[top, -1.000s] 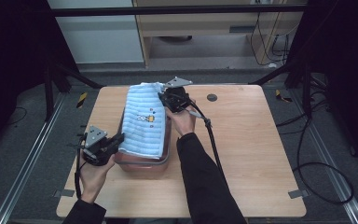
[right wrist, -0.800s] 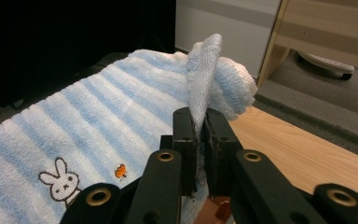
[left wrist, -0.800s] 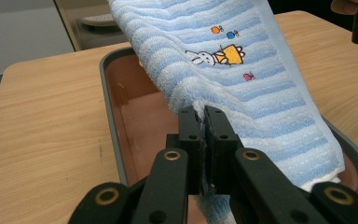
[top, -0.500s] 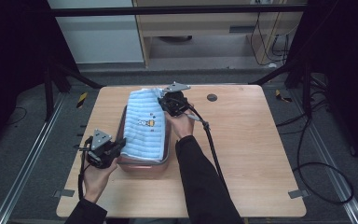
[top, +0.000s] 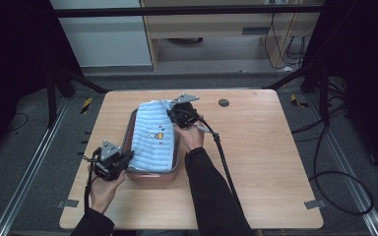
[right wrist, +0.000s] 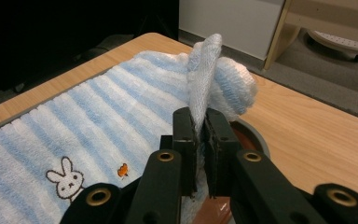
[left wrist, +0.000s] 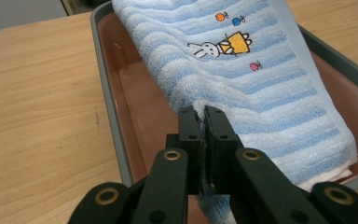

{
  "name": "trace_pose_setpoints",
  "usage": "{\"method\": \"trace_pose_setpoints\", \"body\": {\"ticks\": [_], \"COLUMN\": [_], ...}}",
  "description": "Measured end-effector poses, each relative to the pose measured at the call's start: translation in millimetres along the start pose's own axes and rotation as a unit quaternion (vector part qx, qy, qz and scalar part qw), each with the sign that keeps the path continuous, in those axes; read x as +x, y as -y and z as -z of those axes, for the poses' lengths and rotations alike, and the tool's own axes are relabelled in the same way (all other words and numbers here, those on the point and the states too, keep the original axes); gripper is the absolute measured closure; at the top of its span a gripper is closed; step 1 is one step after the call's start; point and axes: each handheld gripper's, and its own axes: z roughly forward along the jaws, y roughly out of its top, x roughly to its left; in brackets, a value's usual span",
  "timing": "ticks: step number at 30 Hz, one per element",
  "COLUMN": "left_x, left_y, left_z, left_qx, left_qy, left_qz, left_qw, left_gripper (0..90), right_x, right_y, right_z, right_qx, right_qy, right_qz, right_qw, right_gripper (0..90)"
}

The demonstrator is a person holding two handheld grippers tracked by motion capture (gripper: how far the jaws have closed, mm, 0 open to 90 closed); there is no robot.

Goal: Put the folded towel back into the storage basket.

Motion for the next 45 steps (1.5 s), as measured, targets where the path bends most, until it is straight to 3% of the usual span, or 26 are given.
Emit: {"method": "trace_pose_setpoints", "body": {"ticks": [12, 24, 32, 40, 45], "left_x": [-1.2, -0.5, 1.4, 4.3, 4.6], "left_y": [5.0, 7.7, 8.6, 5.9, 3.2], "left_z": [-6.2, -10.4, -13.6, -9.0, -4.4], "left_qx": [0.014, 0.024, 0.032, 0.017, 0.006], "left_qy": [-0.002, -0.005, -0.008, -0.016, -0.016], "left_qz": [-0.006, 0.001, 0.005, 0.009, 0.011], "left_qw": [0.9999, 0.9997, 0.9994, 0.9997, 0.9998], "left_gripper": [86.2, 85.7, 80.9, 76.1, 72.9], "right_x": [-0.3, -0.2, -0.2, 0.6, -1.5], "right_y": [13.1, 22.8, 24.4, 22.5, 18.5], "right_z": [-12.2, -20.8, -22.7, -20.1, -10.9], "right_qx": [0.021, 0.045, 0.059, 0.054, 0.032], "right_qy": [0.001, 0.004, 0.005, 0.016, 0.021], "right_qz": [-0.005, -0.005, -0.001, 0.004, 0.001], "right_qw": [0.9998, 0.999, 0.9982, 0.9984, 0.9993], "right_gripper": [84.2, 83.4, 79.4, 67.6, 57.1]}}
